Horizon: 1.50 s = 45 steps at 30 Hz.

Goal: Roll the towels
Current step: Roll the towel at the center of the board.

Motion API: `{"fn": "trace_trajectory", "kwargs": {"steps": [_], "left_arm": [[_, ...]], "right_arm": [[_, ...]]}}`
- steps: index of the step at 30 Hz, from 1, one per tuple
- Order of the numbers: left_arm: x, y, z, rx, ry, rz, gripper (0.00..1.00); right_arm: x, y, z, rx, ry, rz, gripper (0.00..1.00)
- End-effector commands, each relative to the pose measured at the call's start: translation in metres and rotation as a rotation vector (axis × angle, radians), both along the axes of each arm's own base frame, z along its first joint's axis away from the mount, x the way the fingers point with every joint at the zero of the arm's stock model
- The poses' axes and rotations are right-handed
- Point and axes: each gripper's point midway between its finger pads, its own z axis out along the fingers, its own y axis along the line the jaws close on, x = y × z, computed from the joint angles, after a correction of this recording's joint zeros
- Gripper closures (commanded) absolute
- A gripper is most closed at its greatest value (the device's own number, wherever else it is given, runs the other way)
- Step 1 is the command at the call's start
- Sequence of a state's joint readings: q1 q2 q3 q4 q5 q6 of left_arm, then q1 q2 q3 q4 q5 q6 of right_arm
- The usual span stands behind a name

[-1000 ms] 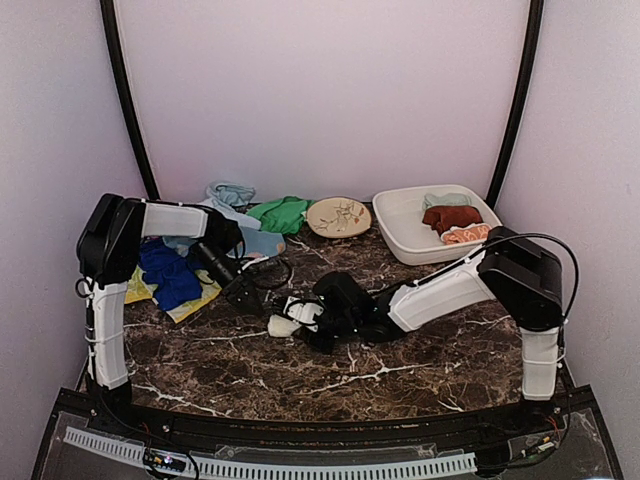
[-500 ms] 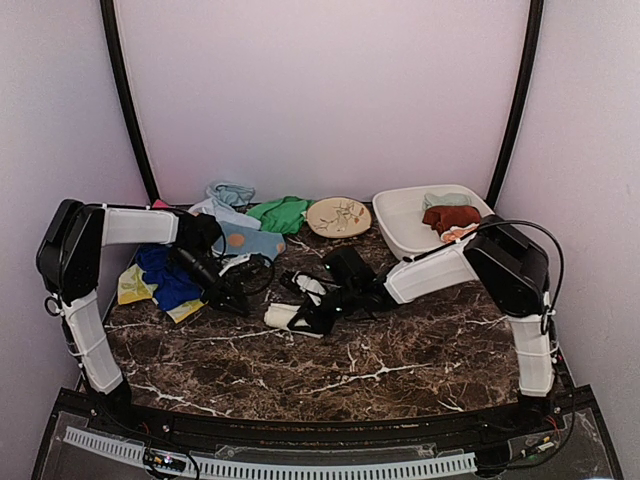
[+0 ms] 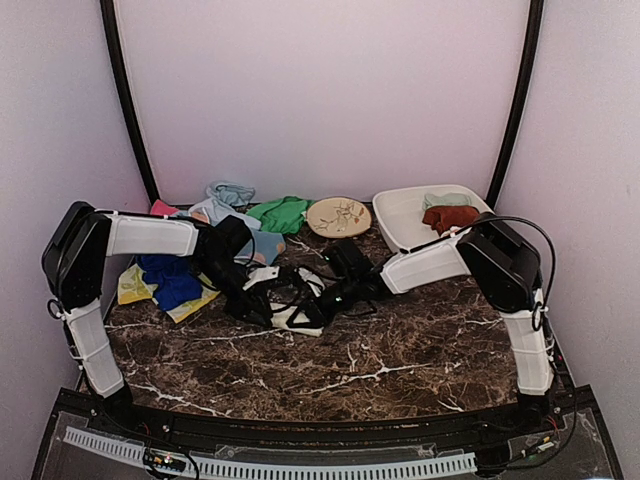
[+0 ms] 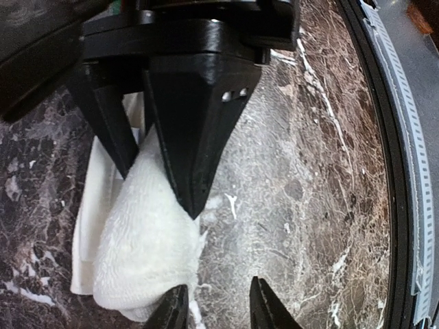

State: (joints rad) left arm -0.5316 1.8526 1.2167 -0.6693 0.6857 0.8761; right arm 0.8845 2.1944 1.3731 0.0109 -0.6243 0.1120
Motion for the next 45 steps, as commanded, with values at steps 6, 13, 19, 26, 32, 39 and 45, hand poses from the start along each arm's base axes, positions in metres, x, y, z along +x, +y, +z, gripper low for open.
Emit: {"fn": "trace_trajectory", "kwargs": {"steps": [6, 13, 19, 26, 32, 39, 45], "left_arm": [[0.019, -0.016, 0.010, -0.059, -0.124, 0.025, 0.67], [0.022, -0.014, 0.051, -0.052, -0.168, 0.003, 0.68], [0.017, -0.021, 0.039, -0.072, -0.157, 0.007, 0.68], [0.045, -0.025, 0.003, -0.030, -0.210, 0.117, 0.68], [0.039, -0.013, -0.031, 0.069, -0.168, 0.120, 0.77], [0.026, 0.001, -0.054, 0.145, -0.105, 0.129, 0.87], [0.017, 0.003, -0.060, 0.169, -0.053, 0.110, 0.89]], "right_arm": [[-0.052, -0.052, -0.089, -0.251, 0.423, -0.060, 0.96], [-0.048, -0.059, -0.096, -0.264, 0.445, -0.084, 0.96], [-0.046, -0.057, -0.097, -0.263, 0.455, -0.083, 0.96], [-0.043, -0.055, -0.094, -0.264, 0.461, -0.086, 0.92], [-0.030, -0.050, -0.082, -0.225, 0.405, -0.125, 0.82], [-0.004, -0.048, -0.045, -0.123, 0.210, -0.214, 0.62], [0.004, -0.060, -0.026, -0.077, 0.096, -0.270, 0.45]]}}
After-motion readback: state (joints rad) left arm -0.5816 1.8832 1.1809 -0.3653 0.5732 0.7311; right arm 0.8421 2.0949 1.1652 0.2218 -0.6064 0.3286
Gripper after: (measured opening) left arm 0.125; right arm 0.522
